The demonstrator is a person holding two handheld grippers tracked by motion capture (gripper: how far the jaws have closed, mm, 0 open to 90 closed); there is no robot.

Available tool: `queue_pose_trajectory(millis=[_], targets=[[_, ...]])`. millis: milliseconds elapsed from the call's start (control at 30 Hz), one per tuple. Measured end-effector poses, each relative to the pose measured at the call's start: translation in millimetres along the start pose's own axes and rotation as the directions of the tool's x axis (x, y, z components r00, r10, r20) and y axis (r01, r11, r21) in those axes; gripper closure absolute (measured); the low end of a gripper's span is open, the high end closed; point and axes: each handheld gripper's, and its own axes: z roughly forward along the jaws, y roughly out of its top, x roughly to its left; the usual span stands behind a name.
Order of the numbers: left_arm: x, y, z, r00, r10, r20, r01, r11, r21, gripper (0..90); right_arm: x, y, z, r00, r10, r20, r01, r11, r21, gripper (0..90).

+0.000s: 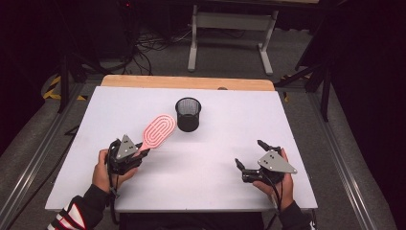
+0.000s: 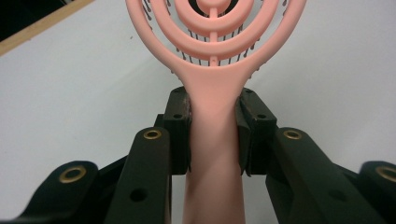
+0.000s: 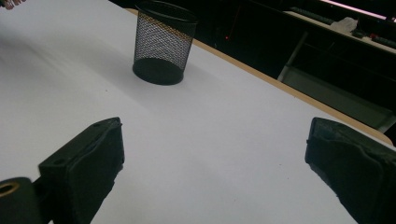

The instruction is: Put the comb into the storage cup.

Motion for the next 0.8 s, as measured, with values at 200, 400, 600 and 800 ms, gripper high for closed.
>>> queue_pose_trajectory(millis=[200, 400, 600, 800], targets=[[-3.3, 2.0, -4.4, 0.9999, 0.007, -0.012, -0.008, 0.9986, -0.052, 69.8, 1.2, 3.6, -3.0, 0.9999, 0.011, -0.009, -0.011, 1.000, -0.022, 4.9], [-3.8, 1.5, -0.1, 0.9999, -0.012, -0.008, 0.011, 0.9959, -0.089, 69.8, 2.3, 9.1, 8.6, 0.9981, 0.057, -0.023, -0.056, 0.998, 0.026, 4.9], [-8.2, 4.3, -1.7, 0.9998, 0.013, -0.016, -0.015, 0.9913, -0.131, 69.8, 11.1, 22.7, 17.6, 0.9894, 0.087, -0.117, -0.082, 0.995, 0.050, 3.6], [-11.4, 9.0, -0.2, 0.9993, 0.027, -0.027, -0.031, 0.9861, -0.163, 69.8, 22.4, 34.5, 27.5, 0.9851, 0.064, -0.159, -0.054, 0.996, 0.066, 3.6]])
